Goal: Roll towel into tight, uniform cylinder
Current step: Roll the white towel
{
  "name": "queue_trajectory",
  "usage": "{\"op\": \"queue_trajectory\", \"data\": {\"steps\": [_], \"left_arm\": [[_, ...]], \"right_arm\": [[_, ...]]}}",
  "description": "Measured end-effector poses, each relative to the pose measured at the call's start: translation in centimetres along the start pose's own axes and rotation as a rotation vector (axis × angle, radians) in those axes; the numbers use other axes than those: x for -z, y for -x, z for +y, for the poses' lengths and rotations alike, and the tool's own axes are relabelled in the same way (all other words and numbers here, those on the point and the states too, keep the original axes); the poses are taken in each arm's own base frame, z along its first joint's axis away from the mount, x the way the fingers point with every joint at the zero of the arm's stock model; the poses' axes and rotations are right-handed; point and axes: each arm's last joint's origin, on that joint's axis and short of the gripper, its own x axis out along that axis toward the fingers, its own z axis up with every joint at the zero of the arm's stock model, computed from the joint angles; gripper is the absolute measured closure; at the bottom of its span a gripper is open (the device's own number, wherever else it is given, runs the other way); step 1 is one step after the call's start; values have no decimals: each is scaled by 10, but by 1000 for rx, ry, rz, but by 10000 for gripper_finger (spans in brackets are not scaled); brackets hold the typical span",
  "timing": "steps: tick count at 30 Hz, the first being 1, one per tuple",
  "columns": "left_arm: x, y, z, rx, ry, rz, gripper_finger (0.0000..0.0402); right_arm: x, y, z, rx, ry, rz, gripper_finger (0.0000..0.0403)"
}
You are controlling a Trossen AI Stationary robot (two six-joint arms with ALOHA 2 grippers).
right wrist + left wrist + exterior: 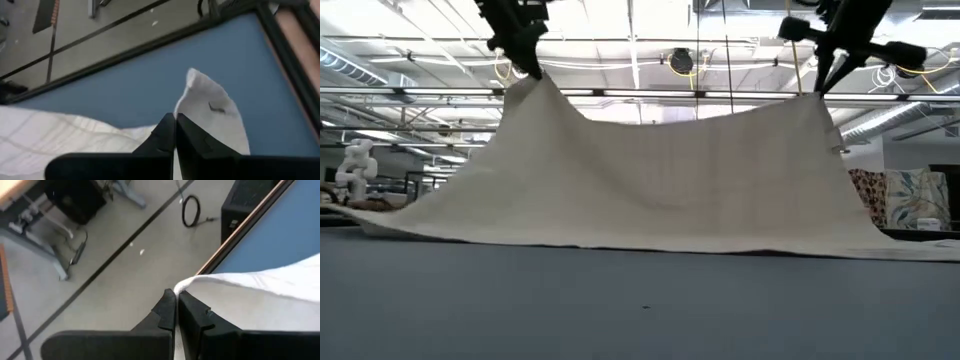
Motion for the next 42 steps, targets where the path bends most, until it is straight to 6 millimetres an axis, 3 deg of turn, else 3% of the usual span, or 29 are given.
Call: {"op": "queue_trajectory", "data": {"steps": [7, 14, 23, 31, 42], "left_arm": [[2, -24, 6, -5, 12, 77, 389], [14, -17, 10, 7, 5, 168, 389], [35, -9, -2, 280, -10, 348, 389], [50, -13, -6, 316, -21, 460, 389], [71, -37, -16, 343, -67, 497, 389]], "right_arm": [[-19, -15, 2, 59, 33, -24, 403], [-13, -14, 3, 46, 82, 114, 403], [22, -12, -1, 61, 132, 244, 403], [56, -12, -18, 112, 157, 322, 403], [95, -12, -40, 115, 118, 427, 403]]}}
